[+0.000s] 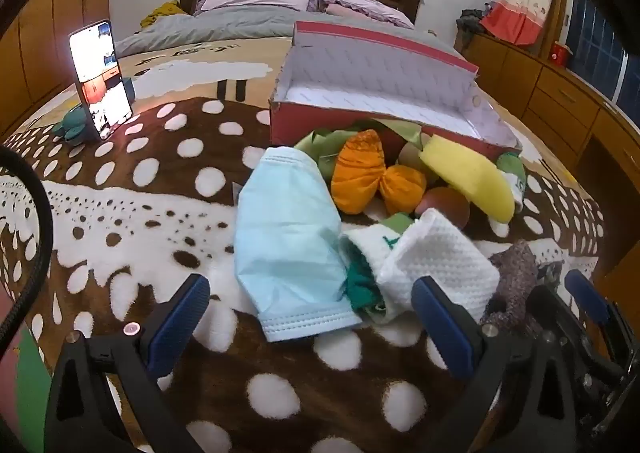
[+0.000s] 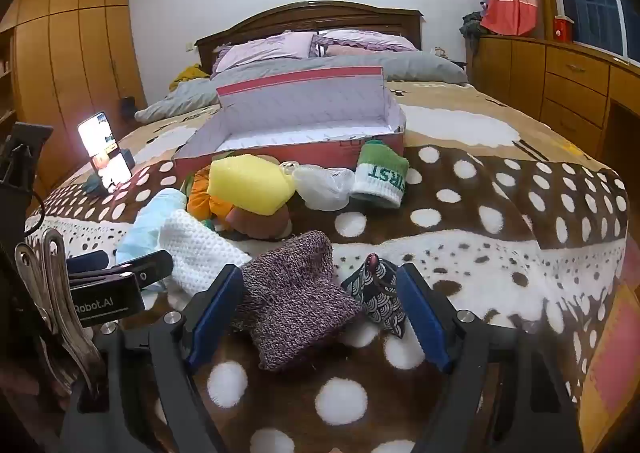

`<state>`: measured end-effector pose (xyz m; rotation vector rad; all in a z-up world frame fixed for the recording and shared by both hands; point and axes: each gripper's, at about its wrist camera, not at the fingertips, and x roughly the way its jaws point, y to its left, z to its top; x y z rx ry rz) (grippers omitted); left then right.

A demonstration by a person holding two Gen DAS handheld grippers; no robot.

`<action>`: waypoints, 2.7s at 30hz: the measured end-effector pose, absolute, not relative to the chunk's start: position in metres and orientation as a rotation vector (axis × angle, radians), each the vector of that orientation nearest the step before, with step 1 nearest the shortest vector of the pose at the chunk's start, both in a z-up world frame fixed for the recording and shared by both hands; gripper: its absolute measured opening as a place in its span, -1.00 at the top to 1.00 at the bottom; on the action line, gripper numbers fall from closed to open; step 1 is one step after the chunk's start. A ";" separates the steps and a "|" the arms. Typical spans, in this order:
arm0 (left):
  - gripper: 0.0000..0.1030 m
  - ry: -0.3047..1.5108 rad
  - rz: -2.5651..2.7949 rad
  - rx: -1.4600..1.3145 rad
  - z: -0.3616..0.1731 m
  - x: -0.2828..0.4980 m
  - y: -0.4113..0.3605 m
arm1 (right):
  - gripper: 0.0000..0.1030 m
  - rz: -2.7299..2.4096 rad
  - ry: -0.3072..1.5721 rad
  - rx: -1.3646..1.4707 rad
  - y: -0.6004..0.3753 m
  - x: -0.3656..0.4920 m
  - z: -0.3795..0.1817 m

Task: Organize soft objects
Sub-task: 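Reach the left gripper toward the light blue face mask, then grasp the blue mask with the left gripper while the right grasps the patterned sock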

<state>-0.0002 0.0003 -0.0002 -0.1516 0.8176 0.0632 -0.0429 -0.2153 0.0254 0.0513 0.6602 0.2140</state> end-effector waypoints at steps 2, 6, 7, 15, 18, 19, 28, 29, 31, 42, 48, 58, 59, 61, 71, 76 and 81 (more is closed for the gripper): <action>-0.99 0.820 0.063 -0.154 0.000 -0.001 0.001 | -0.57 0.215 0.661 0.053 -0.215 -0.043 0.025; -0.99 0.820 0.064 -0.165 0.001 -0.003 0.005 | -0.57 0.215 0.660 0.051 -0.214 -0.043 0.026; -0.99 0.821 0.051 -0.159 -0.001 -0.001 -0.002 | -0.57 0.216 0.659 0.051 -0.215 -0.043 0.026; -0.99 0.830 0.029 -0.162 0.001 -0.002 0.004 | -0.57 0.216 0.662 0.049 -0.215 -0.042 0.026; -0.99 0.833 0.018 -0.158 0.003 0.000 0.006 | -0.57 0.215 0.660 0.048 -0.215 -0.043 0.027; -0.99 0.829 0.017 -0.154 0.004 -0.001 0.007 | -0.57 0.214 0.660 0.047 -0.215 -0.043 0.027; -0.99 0.829 0.007 -0.137 0.009 -0.004 0.017 | -0.57 0.248 0.663 0.042 -0.217 -0.044 0.034; -0.99 0.830 0.000 -0.136 0.009 -0.005 0.018 | -0.57 0.256 0.664 0.041 -0.218 -0.045 0.034; -0.99 0.834 -0.012 -0.139 0.009 -0.007 0.022 | -0.57 0.267 0.666 0.037 -0.219 -0.046 0.036; -0.99 0.837 0.008 -0.218 0.005 0.003 0.042 | -0.57 0.270 0.650 0.005 -0.230 -0.047 0.039; -0.99 0.854 0.048 -0.171 -0.003 0.016 0.035 | -0.57 0.260 0.655 0.006 -0.235 -0.044 0.038; -0.99 0.927 0.041 -0.208 -0.024 0.028 0.039 | -0.57 0.261 0.712 0.042 -0.251 -0.037 0.024; -0.99 0.941 0.035 -0.202 -0.027 0.030 0.038 | -0.57 0.263 0.718 0.053 -0.253 -0.035 0.023; -0.99 0.956 0.034 -0.186 -0.030 0.032 0.036 | -0.57 0.266 0.720 0.064 -0.256 -0.034 0.021; -0.53 0.907 0.013 -0.157 -0.021 0.029 0.025 | -0.39 0.274 0.736 0.076 -0.260 -0.032 0.018; -0.09 0.896 -0.036 -0.174 -0.021 0.032 0.022 | -0.30 0.280 0.728 0.059 -0.260 -0.030 0.018; 0.38 0.867 -0.068 -0.219 -0.013 0.025 0.031 | -0.19 0.281 0.728 0.049 -0.260 -0.029 0.017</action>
